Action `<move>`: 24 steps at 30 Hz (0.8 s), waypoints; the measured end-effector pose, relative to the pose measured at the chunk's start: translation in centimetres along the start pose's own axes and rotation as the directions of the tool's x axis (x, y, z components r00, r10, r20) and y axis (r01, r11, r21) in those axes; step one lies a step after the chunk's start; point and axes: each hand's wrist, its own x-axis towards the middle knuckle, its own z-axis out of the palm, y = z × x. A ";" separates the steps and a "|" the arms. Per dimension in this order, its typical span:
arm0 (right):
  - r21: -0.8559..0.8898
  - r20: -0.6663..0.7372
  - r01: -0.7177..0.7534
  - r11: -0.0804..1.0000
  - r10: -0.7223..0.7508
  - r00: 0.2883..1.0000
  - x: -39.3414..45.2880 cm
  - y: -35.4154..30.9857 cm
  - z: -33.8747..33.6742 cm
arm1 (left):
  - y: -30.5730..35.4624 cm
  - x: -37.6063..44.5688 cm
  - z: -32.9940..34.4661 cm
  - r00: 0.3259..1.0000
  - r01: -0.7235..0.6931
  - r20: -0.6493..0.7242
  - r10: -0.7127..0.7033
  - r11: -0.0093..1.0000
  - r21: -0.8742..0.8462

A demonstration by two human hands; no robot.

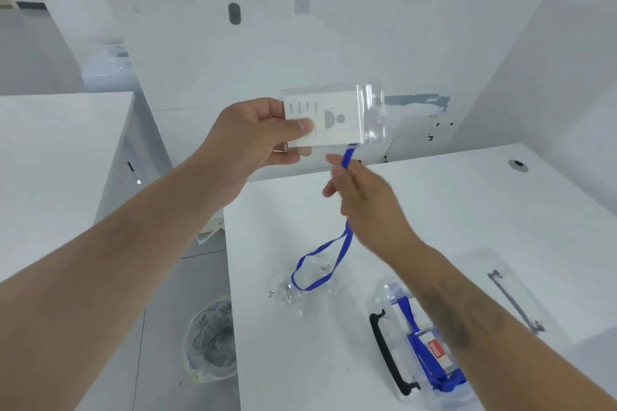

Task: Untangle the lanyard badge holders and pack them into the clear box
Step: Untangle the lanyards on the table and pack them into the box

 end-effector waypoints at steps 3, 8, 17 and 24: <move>-0.338 0.206 0.101 0.936 -0.032 0.978 -1.7 -2.3 -0.1 | -0.3 0.1 1.5 1.000 0.021 0.011 -0.021 0.998 0.059; -0.581 0.204 0.202 0.789 -0.099 0.974 -3.2 -7.3 -5.2 | -0.7 -0.4 2.8 1.000 0.001 0.022 -0.006 0.976 0.220; -0.321 0.171 0.116 0.940 -0.063 0.983 -2.9 -7.4 -13.2 | -1.6 -4.5 4.3 0.936 0.142 0.295 -0.190 0.974 0.179; -0.072 0.086 -0.194 0.978 0.200 0.976 -6.5 0.4 -10.0 | -4.4 -7.1 5.9 0.874 0.416 0.361 -0.326 0.885 -0.209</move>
